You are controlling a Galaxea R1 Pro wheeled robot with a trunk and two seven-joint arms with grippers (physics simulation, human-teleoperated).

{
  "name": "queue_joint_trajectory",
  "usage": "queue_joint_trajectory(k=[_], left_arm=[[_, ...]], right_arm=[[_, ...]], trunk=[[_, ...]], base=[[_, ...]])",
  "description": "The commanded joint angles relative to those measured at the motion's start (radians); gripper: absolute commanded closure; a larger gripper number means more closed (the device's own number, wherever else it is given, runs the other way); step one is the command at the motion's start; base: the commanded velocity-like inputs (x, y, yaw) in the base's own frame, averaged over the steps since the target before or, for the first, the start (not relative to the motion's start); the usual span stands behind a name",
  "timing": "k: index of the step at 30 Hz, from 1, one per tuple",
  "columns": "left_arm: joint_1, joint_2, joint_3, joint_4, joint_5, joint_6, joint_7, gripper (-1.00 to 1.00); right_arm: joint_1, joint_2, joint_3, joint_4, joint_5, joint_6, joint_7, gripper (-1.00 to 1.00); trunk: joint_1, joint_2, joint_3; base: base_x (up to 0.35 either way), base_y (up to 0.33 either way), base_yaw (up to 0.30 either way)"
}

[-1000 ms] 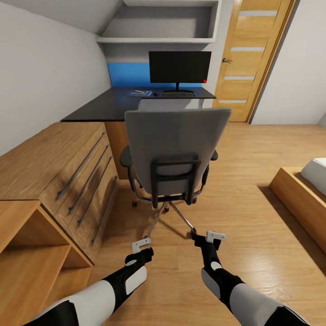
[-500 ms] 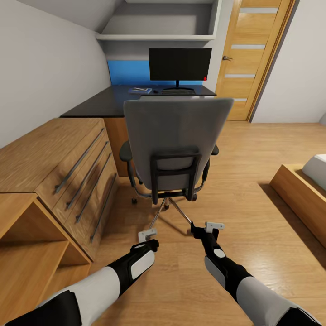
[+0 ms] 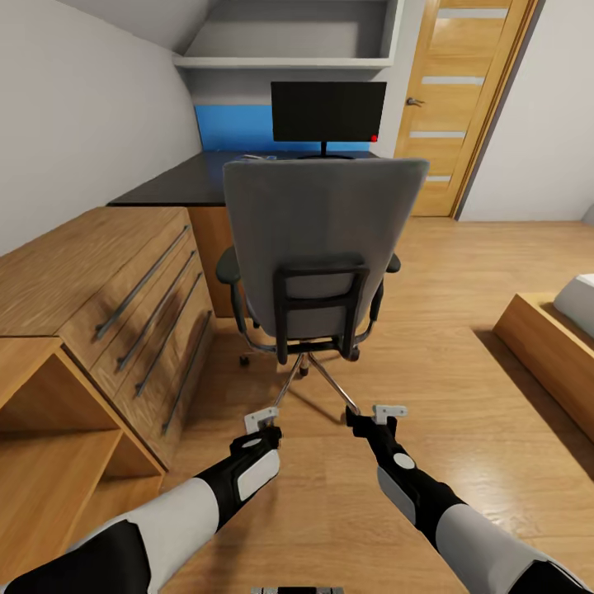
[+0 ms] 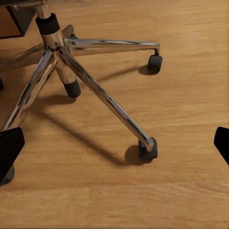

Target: In the bedroom, organize the workspace by keeping the computer under the desk, ensuring the monitor is on the desk, placing the keyboard on the desk next to the monitor, placing the mouse on the desk next to the keyboard, moving the folder from the swivel chair onto the desk next to the mouse, stacking the notebook on top of the folder with the pen on top of the notebook, and positioning the swivel chair next to the desk.

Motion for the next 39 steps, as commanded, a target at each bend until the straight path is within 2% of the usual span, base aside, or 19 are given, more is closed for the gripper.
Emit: queue_joint_trajectory(k=[1,4,5,9,15,22,28,29,33,39], left_arm=[[-0.002,0.002,-0.008,0.012,0.009,-0.046,0.004,-1.00],[-0.002,0.005,-0.008,0.016,0.009,-0.062,0.004,-1.00],[-0.002,0.006,-0.007,-0.001,0.008,-0.068,0.006,-1.00],[-0.004,0.014,-0.007,-0.073,0.008,-0.059,0.010,-1.00],[-0.007,0.027,-0.006,-0.117,0.009,-0.018,0.009,-1.00],[-0.008,0.030,-0.008,-0.083,0.007,-0.021,0.008,-1.00],[-0.008,0.042,-0.011,-0.071,-0.001,-0.093,0.010,-1.00],[-0.008,0.044,-0.014,-0.068,-0.007,-0.123,0.010,-1.00],[-0.008,0.047,-0.022,-0.065,-0.031,-0.164,0.010,-1.00],[-0.008,0.048,-0.027,-0.064,-0.048,-0.180,0.007,-1.00]], right_arm=[[0.000,-0.004,0.008,-0.001,-0.006,-0.039,-0.006,-1.00],[0.001,-0.004,0.008,-0.006,-0.006,-0.099,-0.008,-1.00],[0.002,-0.004,0.009,-0.013,-0.007,-0.155,-0.011,-1.00],[0.002,-0.003,0.009,-0.048,-0.007,-0.180,-0.014,-1.00],[0.000,-0.004,0.004,-0.105,-0.006,-0.121,-0.017,-1.00],[-0.001,-0.003,0.006,-0.126,0.000,-0.079,-0.063,-1.00],[-0.001,-0.006,0.005,-0.137,0.032,-0.077,-0.084,-1.00],[-0.001,-0.008,0.005,-0.143,0.039,-0.085,-0.088,-1.00],[0.000,-0.014,0.006,-0.152,0.046,-0.116,-0.092,-1.00],[0.000,-0.017,0.009,-0.156,0.050,-0.140,-0.095,-1.00]], trunk=[[0.004,-0.008,-0.004],[0.015,-0.029,-0.013],[0.019,-0.036,-0.017],[0.034,-0.064,-0.029],[0.057,-0.106,-0.048],[0.061,-0.107,-0.075],[0.061,-0.107,-0.075],[0.061,-0.107,-0.075],[0.061,-0.107,-0.075],[0.061,-0.107,-0.075]], base=[[0.000,0.000,0.000],[0.000,0.000,0.000],[0.000,0.000,0.000],[0.000,0.000,0.000],[0.000,0.000,0.000],[0.000,0.000,0.000],[0.000,0.000,0.000],[0.000,0.000,0.000],[0.000,0.000,0.000],[0.131,0.000,0.000]])
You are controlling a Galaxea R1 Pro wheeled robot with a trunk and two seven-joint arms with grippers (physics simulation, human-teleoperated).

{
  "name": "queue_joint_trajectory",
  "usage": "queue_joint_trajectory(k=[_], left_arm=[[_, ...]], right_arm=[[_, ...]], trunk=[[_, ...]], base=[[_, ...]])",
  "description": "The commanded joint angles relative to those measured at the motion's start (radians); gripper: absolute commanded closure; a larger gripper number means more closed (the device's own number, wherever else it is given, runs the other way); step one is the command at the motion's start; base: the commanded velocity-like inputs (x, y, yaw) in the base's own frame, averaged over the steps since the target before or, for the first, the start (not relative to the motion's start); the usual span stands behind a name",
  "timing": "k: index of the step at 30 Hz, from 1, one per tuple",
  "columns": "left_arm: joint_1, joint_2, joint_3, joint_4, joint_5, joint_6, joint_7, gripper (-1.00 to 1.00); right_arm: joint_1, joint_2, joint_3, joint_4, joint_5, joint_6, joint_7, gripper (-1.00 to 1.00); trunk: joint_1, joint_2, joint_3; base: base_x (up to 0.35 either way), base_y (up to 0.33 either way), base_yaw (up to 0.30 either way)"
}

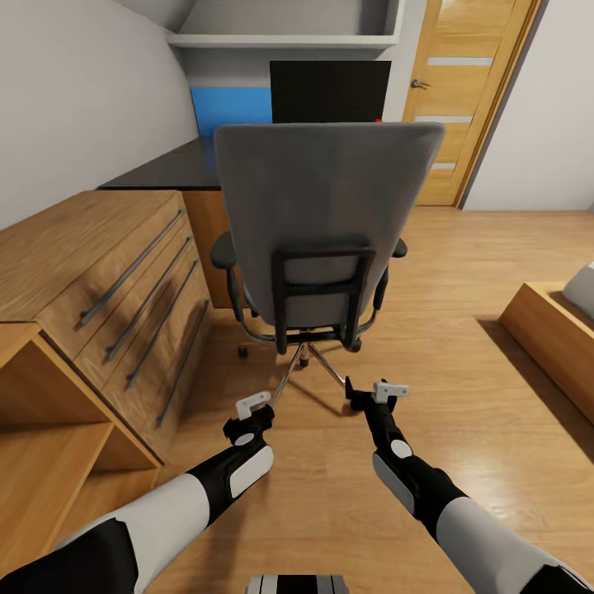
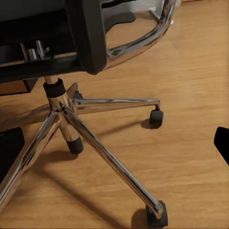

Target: In the bedroom, organize the workspace by keeping the computer under the desk, ensuring the monitor is on the desk, placing the keyboard on the desk next to the monitor, placing the mouse on the desk next to the keyboard, moving the folder from the swivel chair onto the desk next to the mouse, stacking the notebook on top of the folder with the pen on top of the notebook, and positioning the swivel chair next to the desk.

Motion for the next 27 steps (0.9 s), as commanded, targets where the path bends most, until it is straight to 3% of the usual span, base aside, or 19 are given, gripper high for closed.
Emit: queue_joint_trajectory(k=[1,27], left_arm=[[-0.001,0.001,-0.009,0.000,0.008,-0.007,0.005,-1.00],[-0.001,-0.004,-0.016,0.031,0.006,-0.010,0.000,-1.00]], right_arm=[[-0.001,-0.002,0.008,-0.001,-0.006,-0.006,-0.008,-1.00],[-0.001,-0.003,0.008,0.000,-0.006,-0.018,-0.009,-1.00]], trunk=[[0.000,0.000,-0.001],[0.000,0.000,-0.001]], base=[[0.129,0.000,0.000],[0.110,-0.004,0.000]])
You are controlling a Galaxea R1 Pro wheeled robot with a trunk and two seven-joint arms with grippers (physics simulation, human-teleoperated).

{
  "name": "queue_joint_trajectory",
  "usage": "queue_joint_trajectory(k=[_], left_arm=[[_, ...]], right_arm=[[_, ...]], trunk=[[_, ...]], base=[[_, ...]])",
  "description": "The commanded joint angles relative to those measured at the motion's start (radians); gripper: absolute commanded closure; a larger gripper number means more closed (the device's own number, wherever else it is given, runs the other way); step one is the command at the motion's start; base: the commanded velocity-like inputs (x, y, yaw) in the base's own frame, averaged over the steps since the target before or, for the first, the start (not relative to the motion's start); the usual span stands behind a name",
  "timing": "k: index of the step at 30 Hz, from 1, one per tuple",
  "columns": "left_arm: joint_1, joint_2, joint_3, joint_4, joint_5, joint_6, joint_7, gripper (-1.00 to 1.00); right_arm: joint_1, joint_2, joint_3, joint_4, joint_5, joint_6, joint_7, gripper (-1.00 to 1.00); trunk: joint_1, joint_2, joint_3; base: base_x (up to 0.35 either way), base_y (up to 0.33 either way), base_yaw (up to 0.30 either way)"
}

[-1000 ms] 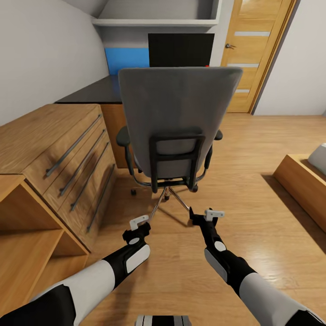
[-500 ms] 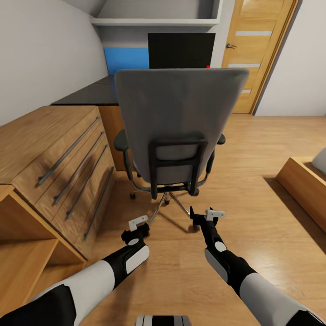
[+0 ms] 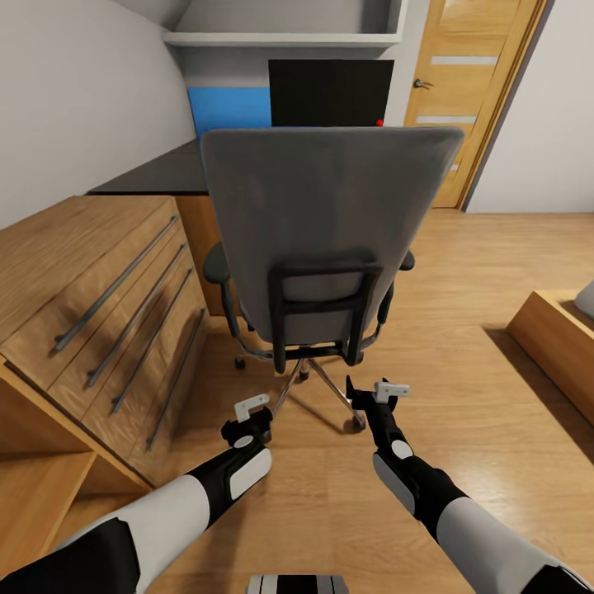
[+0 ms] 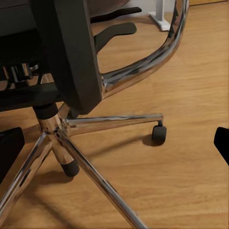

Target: In the bedroom, organize the workspace by keeping the computer under the desk, ensuring the monitor is on the desk, placing the keyboard on the desk next to the monitor, placing the mouse on the desk next to the keyboard, moving the folder from the swivel chair onto the desk next to the mouse, stacking the notebook on top of the folder with the pen on top of the notebook, and positioning the swivel chair next to the desk.

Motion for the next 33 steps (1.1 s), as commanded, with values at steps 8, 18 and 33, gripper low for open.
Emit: queue_joint_trajectory(k=[8,18,33], left_arm=[[-0.001,-0.001,-0.017,-0.001,0.009,-0.004,-0.025,-1.00],[0.000,-0.001,-0.027,-0.001,0.006,-0.007,-0.144,-1.00],[0.000,-0.001,-0.034,-0.001,0.003,-0.010,-0.149,-1.00]], right_arm=[[-0.001,-0.001,0.010,-0.001,-0.006,-0.004,-0.007,-1.00],[-0.001,0.000,0.011,0.004,-0.005,-0.002,-0.005,-1.00],[0.000,0.002,0.012,0.004,0.050,-0.002,-0.005,-1.00]], trunk=[[0.000,0.000,-0.001],[0.000,0.000,-0.001],[0.000,0.000,-0.001]], base=[[0.015,-0.002,0.000],[0.000,0.000,0.000],[0.080,0.000,0.000]])
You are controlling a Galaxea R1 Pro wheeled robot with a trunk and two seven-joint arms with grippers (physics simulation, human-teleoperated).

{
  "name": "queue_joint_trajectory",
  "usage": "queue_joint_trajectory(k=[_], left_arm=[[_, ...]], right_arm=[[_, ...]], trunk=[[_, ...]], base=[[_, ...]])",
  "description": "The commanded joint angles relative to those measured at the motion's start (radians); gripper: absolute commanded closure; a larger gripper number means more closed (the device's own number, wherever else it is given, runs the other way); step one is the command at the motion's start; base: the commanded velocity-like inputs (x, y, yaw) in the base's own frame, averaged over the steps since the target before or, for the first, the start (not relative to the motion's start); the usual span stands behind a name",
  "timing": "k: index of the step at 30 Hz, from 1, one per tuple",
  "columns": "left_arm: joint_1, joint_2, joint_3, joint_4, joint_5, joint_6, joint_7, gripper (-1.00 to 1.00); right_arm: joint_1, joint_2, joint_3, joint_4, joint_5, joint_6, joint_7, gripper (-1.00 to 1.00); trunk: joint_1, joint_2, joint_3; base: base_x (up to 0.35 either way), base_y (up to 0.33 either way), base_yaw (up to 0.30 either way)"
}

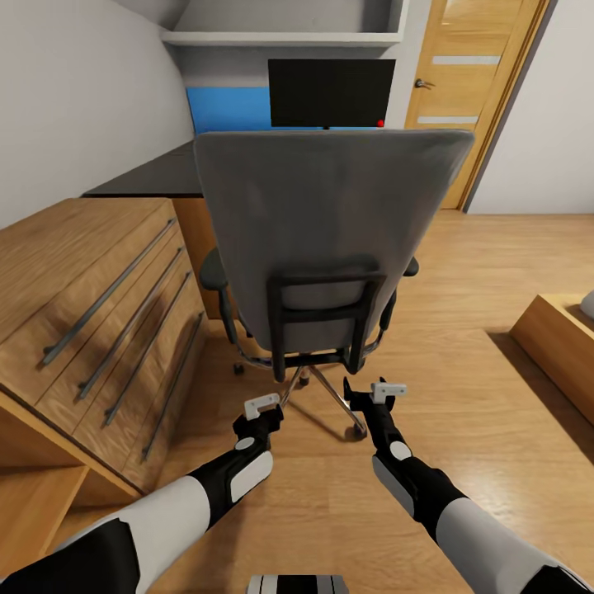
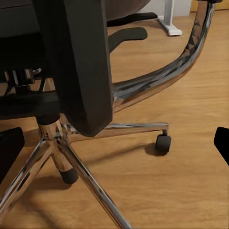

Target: In the bedroom, organize the workspace by keeping the computer under the desk, ensuring the monitor is on the desk, placing the keyboard on the desk next to the monitor, placing the mouse on the desk next to the keyboard, moving the folder from the swivel chair onto the desk next to the mouse, stacking the notebook on top of the folder with the pen on top of the notebook, and positioning the swivel chair next to the desk.

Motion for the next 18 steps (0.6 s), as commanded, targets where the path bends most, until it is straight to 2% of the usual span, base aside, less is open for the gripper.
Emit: queue_joint_trajectory(k=[1,4,18], left_arm=[[-0.001,0.000,-0.016,-0.001,0.010,-0.006,0.005,-1.00],[-0.001,0.000,-0.022,-0.001,0.010,-0.006,0.005,-1.00],[-0.001,0.001,-0.029,-0.001,0.010,-0.006,0.008,-1.00]], right_arm=[[-0.001,-0.001,0.008,-0.001,-0.005,-0.004,-0.008,-1.00],[-0.001,-0.001,0.008,-0.001,-0.005,-0.004,-0.008,-1.00],[0.000,-0.001,0.008,-0.002,-0.004,-0.004,-0.008,-1.00]], trunk=[[0.000,0.000,-0.001],[0.000,0.000,-0.001],[0.000,0.000,-0.001]], base=[[0.017,0.000,0.000],[0.057,0.000,0.000],[0.170,-0.024,0.000]])
